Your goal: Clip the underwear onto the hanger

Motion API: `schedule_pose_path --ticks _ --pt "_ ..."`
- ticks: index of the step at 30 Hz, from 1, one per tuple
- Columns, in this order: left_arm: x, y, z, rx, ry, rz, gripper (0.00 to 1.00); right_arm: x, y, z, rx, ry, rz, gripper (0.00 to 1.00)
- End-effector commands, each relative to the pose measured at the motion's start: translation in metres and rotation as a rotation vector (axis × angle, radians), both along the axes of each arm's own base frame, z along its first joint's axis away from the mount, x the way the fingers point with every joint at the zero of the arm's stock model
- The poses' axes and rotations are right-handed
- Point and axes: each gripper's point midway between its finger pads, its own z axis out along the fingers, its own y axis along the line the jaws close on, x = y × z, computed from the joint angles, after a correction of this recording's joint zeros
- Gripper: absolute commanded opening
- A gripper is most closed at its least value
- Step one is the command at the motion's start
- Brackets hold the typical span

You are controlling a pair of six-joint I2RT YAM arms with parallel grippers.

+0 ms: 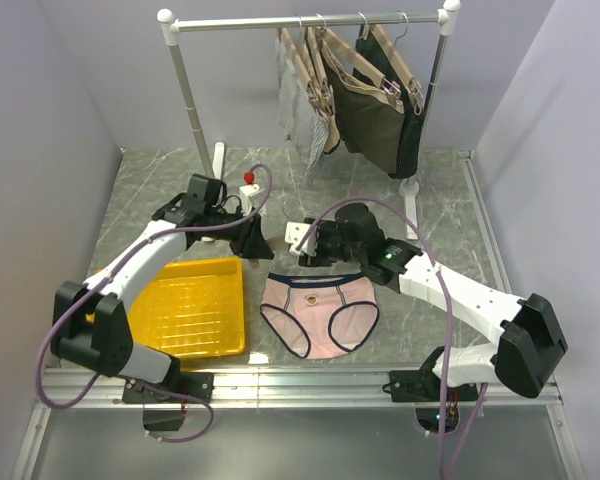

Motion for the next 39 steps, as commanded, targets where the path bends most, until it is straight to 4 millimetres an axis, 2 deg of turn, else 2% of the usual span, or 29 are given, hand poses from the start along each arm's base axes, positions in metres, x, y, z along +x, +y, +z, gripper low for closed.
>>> schedule_pose_path --ticks 1,6,8,11,15,16,17,18,21,22,25,26,27,29,30,32,33,35,39 --pt "0.004 -0.021 0.023 -0.092 -0.061 -0.083 0.0 0.015 0.004 0.007 -0.011 -0.14 0.02 0.59" --pt "0.007 -0.026 0.015 -0.091 -0.041 -0.123 0.0 0.014 0.005 -0.015 -0.057 -0.141 0.06 0.59" --pt "0.007 -0.028 0.015 -0.1 -0.039 -0.138 0.0 0.014 0.002 -0.029 -0.093 -0.133 0.069 0.58" --pt "0.006 -0.03 0.011 -0.091 -0.04 -0.172 0.01 0.019 -0.003 -0.043 -0.127 -0.126 0.071 0.54" --pt "0.012 -0.031 0.001 -0.066 -0.04 -0.191 0.07 0.031 -0.003 -0.048 -0.128 -0.123 0.058 0.27" --pt "0.015 -0.032 0.0 -0.061 -0.045 -0.186 0.12 0.034 -0.004 -0.048 -0.133 -0.127 0.051 0.22" --pt "0.019 -0.032 -0.001 -0.053 -0.049 -0.173 0.23 0.036 -0.005 -0.048 -0.137 -0.13 0.05 0.19" --pt "0.024 -0.031 -0.004 -0.034 -0.044 -0.154 0.27 0.038 -0.006 -0.05 -0.144 -0.129 0.047 0.12" --pt "0.038 -0.028 -0.001 -0.029 -0.061 -0.121 0.32 0.041 -0.007 -0.05 -0.143 -0.134 0.047 0.02" --pt "0.042 -0.027 0.002 -0.037 -0.064 -0.11 0.37 0.041 -0.008 -0.052 -0.152 -0.131 0.049 0.01" --pt "0.045 -0.024 0.001 -0.045 -0.057 -0.119 0.35 0.04 -0.01 -0.054 -0.155 -0.12 0.052 0.0" --pt "0.044 -0.024 0.002 -0.045 -0.071 -0.137 0.25 0.04 -0.011 -0.055 -0.151 -0.115 0.047 0.0" --pt "0.042 -0.024 0.001 -0.048 -0.062 -0.143 0.21 0.04 -0.011 -0.055 -0.146 -0.109 0.046 0.01" --pt "0.042 -0.025 0.002 -0.054 -0.058 -0.142 0.13 0.041 -0.013 -0.054 -0.13 -0.088 0.024 0.17" --pt "0.041 -0.024 -0.001 -0.05 -0.045 -0.142 0.11 0.041 -0.014 -0.051 -0.114 -0.085 0.016 0.31" --pt "0.043 -0.025 -0.001 -0.048 -0.039 -0.136 0.08 0.045 -0.02 -0.048 -0.087 -0.078 -0.016 0.51" --pt "0.042 -0.025 -0.002 -0.051 -0.035 -0.139 0.07 0.045 -0.022 -0.046 -0.08 -0.078 -0.023 0.65" --pt "0.039 -0.026 -0.001 -0.069 -0.015 -0.143 0.06 0.049 -0.029 -0.038 -0.052 -0.095 -0.042 0.77" --pt "0.031 -0.03 0.004 -0.116 0.025 -0.164 0.05 0.05 -0.037 -0.038 -0.021 -0.121 -0.045 0.79"
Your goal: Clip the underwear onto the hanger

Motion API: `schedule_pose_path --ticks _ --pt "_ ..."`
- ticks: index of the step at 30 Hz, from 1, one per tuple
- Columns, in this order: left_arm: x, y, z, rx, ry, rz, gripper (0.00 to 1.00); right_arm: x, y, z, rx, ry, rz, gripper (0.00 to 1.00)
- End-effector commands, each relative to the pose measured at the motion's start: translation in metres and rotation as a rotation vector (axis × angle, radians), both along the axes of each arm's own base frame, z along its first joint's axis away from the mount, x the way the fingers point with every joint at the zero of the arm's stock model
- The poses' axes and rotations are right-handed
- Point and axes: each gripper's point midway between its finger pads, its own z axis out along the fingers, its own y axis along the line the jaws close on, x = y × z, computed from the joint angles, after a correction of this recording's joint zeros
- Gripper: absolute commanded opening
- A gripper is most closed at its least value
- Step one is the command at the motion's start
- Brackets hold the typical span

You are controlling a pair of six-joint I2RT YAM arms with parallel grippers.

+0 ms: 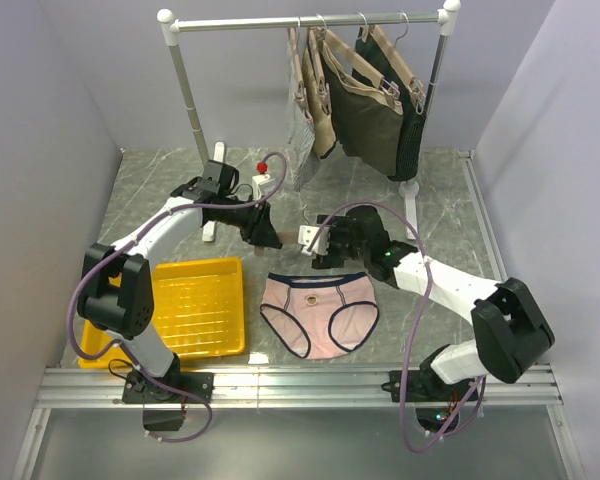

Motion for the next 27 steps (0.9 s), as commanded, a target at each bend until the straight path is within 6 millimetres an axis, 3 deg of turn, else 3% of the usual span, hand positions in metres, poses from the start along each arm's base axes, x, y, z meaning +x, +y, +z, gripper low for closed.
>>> schedule_pose_path --ticks 1,5,10,16,18,21,23,27 --pt "-0.009 -0.011 0.024 -0.103 0.011 -0.065 0.05 0.006 0.003 0.032 0.12 -0.095 0.02 0.79" --pt "-0.011 -0.013 0.031 -0.137 0.018 -0.069 0.05 0.007 -0.001 0.024 0.115 -0.095 0.038 0.79" --pt "-0.011 -0.016 0.035 -0.164 0.037 -0.066 0.06 0.008 0.006 0.029 0.121 -0.098 0.061 0.74" --pt "-0.011 -0.019 0.038 -0.199 0.065 -0.058 0.07 0.014 0.008 0.031 0.106 -0.104 0.058 0.49" --pt "-0.011 -0.02 0.04 -0.206 0.07 -0.058 0.07 0.014 0.008 0.032 0.102 -0.104 0.064 0.36" --pt "-0.011 -0.019 0.039 -0.206 0.072 -0.061 0.16 0.012 0.008 0.032 0.089 -0.1 0.076 0.19" --pt "-0.01 -0.018 0.04 -0.195 0.056 -0.056 0.22 0.011 0.006 0.03 0.076 -0.104 0.086 0.02" --pt "-0.004 -0.011 0.039 -0.149 0.013 -0.024 0.41 0.009 0.004 0.027 0.033 -0.114 0.114 0.0"
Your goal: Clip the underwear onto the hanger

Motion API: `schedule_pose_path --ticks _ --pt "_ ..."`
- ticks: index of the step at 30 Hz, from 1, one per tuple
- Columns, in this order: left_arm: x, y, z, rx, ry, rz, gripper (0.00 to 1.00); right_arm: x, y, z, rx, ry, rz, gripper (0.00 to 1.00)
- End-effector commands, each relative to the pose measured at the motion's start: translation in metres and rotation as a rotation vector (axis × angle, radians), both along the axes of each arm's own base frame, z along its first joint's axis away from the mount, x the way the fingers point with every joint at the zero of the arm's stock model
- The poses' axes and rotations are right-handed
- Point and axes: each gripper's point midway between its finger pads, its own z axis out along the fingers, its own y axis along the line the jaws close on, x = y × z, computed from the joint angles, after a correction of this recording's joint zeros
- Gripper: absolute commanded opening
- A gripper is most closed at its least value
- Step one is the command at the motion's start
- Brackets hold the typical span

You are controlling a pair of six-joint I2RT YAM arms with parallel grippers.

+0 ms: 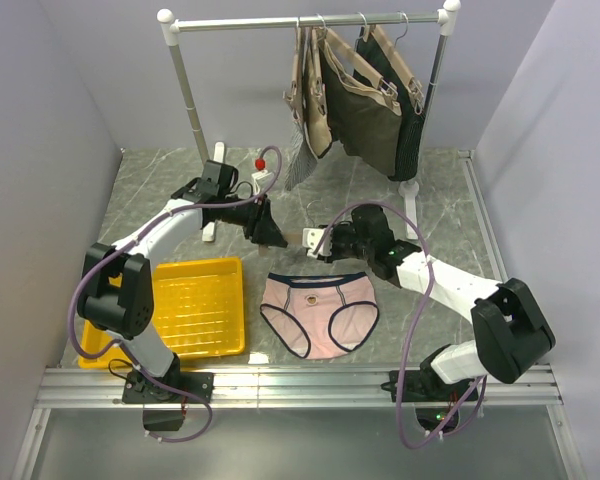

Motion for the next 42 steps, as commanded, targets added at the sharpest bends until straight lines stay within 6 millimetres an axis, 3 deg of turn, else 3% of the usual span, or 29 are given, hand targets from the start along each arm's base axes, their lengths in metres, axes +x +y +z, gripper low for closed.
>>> schedule_pose_path --ticks 1,5,7,12,16,24,42 --pt "0.007 0.006 0.021 -0.005 -0.123 -0.001 0.45 0.003 0.003 0.016 -0.025 -0.047 0.045 0.0" --pt "0.026 0.032 0.03 0.055 -0.153 0.087 0.76 0.0 -0.003 0.01 -0.086 -0.052 0.063 0.0" --pt "0.039 0.043 0.032 0.11 -0.215 0.123 0.77 0.0 -0.005 0.009 -0.101 -0.05 0.061 0.0" --pt "0.034 0.054 0.013 0.204 -0.173 0.088 0.75 0.003 -0.012 0.001 -0.16 -0.086 0.054 0.0" --pt "0.025 0.052 -0.011 0.207 -0.084 -0.011 0.77 0.006 -0.014 -0.005 -0.192 -0.091 0.041 0.0" --pt "0.022 0.041 -0.027 0.205 -0.04 -0.062 0.84 0.009 -0.012 -0.008 -0.203 -0.081 0.047 0.0" --pt "0.013 0.032 -0.044 0.182 0.037 -0.128 0.69 0.014 -0.006 -0.013 -0.204 -0.048 0.037 0.0"
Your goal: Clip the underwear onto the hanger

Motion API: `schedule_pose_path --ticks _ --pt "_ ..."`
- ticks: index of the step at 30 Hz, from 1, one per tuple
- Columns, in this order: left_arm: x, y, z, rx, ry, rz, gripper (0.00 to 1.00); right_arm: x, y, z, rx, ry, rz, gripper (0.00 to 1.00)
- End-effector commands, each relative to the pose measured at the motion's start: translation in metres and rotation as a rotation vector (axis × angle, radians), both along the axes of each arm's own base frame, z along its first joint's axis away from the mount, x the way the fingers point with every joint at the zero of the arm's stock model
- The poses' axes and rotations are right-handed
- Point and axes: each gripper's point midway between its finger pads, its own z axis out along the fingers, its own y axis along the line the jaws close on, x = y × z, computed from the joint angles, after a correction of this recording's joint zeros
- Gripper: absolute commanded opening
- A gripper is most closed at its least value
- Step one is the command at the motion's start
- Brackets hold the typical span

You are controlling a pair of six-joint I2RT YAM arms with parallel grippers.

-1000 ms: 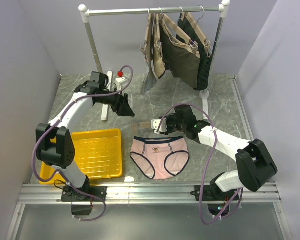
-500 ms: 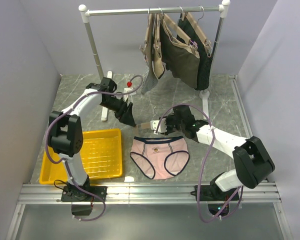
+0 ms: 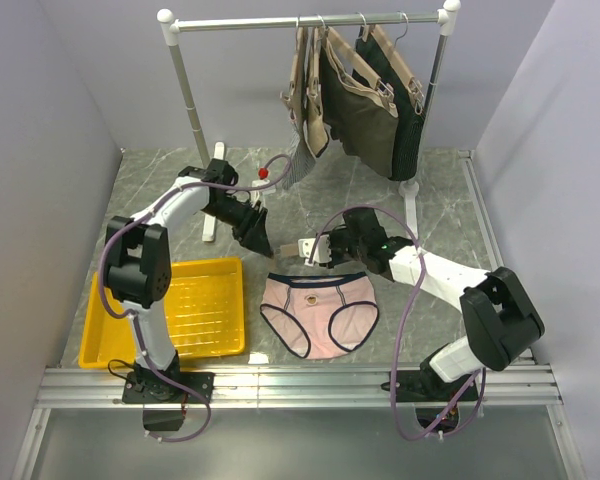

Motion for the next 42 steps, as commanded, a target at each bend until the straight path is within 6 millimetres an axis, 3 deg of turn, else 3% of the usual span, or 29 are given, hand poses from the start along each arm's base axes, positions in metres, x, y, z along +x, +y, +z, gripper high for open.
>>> schedule_pose_path --ticks 1,8,11,12,13,14,15,21,25,27,33,37,42 --pt "0.003 -0.008 0.011 -0.05 -0.028 -0.03 0.69 0.011 0.01 0.022 0.034 -0.046 0.002 0.0" --pt "0.005 -0.008 0.011 -0.05 -0.027 -0.028 0.6 0.008 0.01 0.021 0.029 -0.04 0.007 0.0" --pt "0.023 -0.003 0.016 -0.061 -0.114 0.028 0.68 0.007 0.008 0.018 0.029 -0.018 -0.011 0.0" --pt "0.032 0.007 0.037 -0.073 -0.145 0.118 0.73 0.008 0.003 0.017 0.03 -0.002 -0.03 0.0" --pt "0.034 0.013 0.031 -0.073 -0.157 0.171 0.75 0.009 0.0 0.017 0.031 0.01 -0.046 0.0" --pt "0.051 0.021 0.04 -0.089 -0.238 0.226 0.77 0.008 -0.004 0.014 0.033 0.03 -0.063 0.0" --pt "0.051 0.026 0.048 -0.075 -0.272 0.258 0.77 0.006 -0.01 0.011 0.028 0.05 -0.074 0.0" --pt "0.039 0.03 0.035 -0.035 -0.223 0.228 0.75 -0.015 -0.031 -0.004 -0.006 0.093 -0.072 0.0" --pt "0.028 0.014 0.036 -0.055 -0.179 0.147 0.79 -0.014 -0.028 0.0 -0.01 0.063 -0.059 0.0" --pt "0.016 0.001 0.027 -0.036 -0.151 0.083 0.81 -0.011 -0.024 0.006 -0.004 0.053 -0.053 0.0" --pt "0.007 -0.02 0.013 -0.014 -0.088 0.034 0.86 -0.007 -0.018 0.013 -0.001 0.025 -0.022 0.0" --pt "0.008 -0.023 0.009 -0.001 -0.079 0.031 0.84 -0.009 -0.018 0.015 -0.008 -0.015 0.002 0.0" --pt "-0.001 -0.028 0.005 -0.023 -0.016 -0.017 0.75 -0.009 -0.015 0.018 0.0 -0.044 0.015 0.0"
